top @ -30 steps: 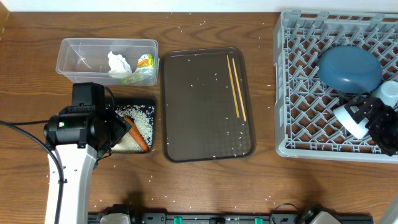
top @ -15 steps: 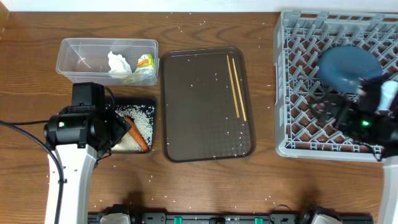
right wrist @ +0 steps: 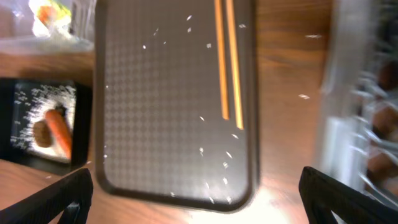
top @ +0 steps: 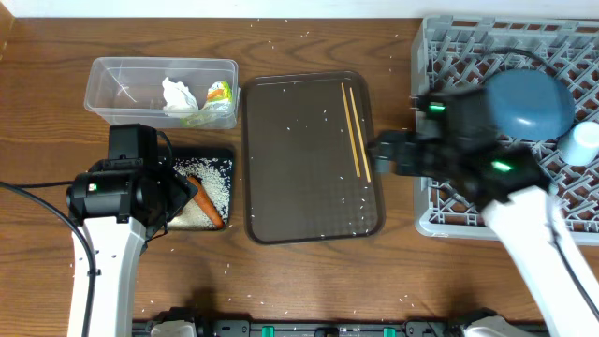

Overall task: Sort waste into correct bins and load items into the dishwasher rack
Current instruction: 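Open the right gripper and move it back to the brown tray, then grasp one wooden chopstick on the brown tray with the right gripper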

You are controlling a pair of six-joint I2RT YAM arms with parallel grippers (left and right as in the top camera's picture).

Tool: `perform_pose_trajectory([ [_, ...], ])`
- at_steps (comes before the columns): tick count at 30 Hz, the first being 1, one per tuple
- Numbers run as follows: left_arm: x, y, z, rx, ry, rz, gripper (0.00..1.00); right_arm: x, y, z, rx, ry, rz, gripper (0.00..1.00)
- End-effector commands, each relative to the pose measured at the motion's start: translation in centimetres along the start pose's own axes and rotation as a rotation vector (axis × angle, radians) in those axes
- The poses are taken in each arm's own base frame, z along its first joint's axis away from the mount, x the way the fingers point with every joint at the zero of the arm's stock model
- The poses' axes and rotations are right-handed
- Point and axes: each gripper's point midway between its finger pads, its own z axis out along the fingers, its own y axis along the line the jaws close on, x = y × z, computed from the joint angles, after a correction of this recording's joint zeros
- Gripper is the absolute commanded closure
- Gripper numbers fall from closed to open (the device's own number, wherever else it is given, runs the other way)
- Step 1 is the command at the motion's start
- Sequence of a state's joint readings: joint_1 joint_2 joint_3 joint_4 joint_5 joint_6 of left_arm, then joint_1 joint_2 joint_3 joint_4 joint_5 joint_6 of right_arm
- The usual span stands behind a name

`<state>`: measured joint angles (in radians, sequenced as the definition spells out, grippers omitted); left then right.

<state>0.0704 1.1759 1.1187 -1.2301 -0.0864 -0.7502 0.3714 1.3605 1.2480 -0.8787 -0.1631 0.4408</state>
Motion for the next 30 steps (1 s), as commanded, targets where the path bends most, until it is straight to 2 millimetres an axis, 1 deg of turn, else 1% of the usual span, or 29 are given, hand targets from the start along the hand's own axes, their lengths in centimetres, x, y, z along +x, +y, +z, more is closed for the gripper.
perform_pose_trajectory([
  [1,-0.2,0.3,0.0,-0.018,-0.011,0.014,0.02,0.3,0.3,3.6,0.075,0.044,0.003,0.01],
  [6,-0.2,0.3,0.0,-0.018,-0.011,0.014,0.02,0.6,0.9,8.6,0.114,0.157,-0.048,0.01],
  [8,-0.2,0.3,0.0,-0.018,-0.011,0.014,0.02,0.2,1.0,9.7,0.127,0.18,-0.055,0.01],
  [10,-0.2,0.3,0.0,-0.018,-0.011,0.014,0.02,-0.6,1.3,10.7,0.134,0.199,-0.068,0.01],
  [13,-0.2,0.3,0.0,-0.018,-0.011,0.014,0.02,-2.2,2.0,11.6,0.157,0.238,-0.095,0.01],
  [16,-0.2,0.3,0.0,-0.018,-0.011,0.014,0.02,-3.2,2.4,12.1,0.18,0.281,-0.128,0.01],
  [18,-0.2,0.3,0.0,-0.018,-0.011,0.014,0.02,-3.5,2.4,12.8,0.193,0.324,-0.157,0.01],
  [21,-0.2,0.3,0.0,-0.018,-0.011,0.014,0.02,-2.7,2.0,14.5,0.22,0.41,-0.191,0.01],
  [25,-0.2,0.3,0.0,-0.018,-0.011,0.014,0.02,-1.0,1.0,17.3,0.25,0.485,-0.188,0.01],
  [27,-0.2,0.3,0.0,-0.018,-0.011,0.014,0.02,-0.2,0.4,18.6,0.261,0.513,-0.185,0.05],
  [30,-0.2,0.3,0.0,-0.018,-0.011,0.014,0.02,0.6,0.0,19.9,0.271,0.538,-0.185,0.09],
])
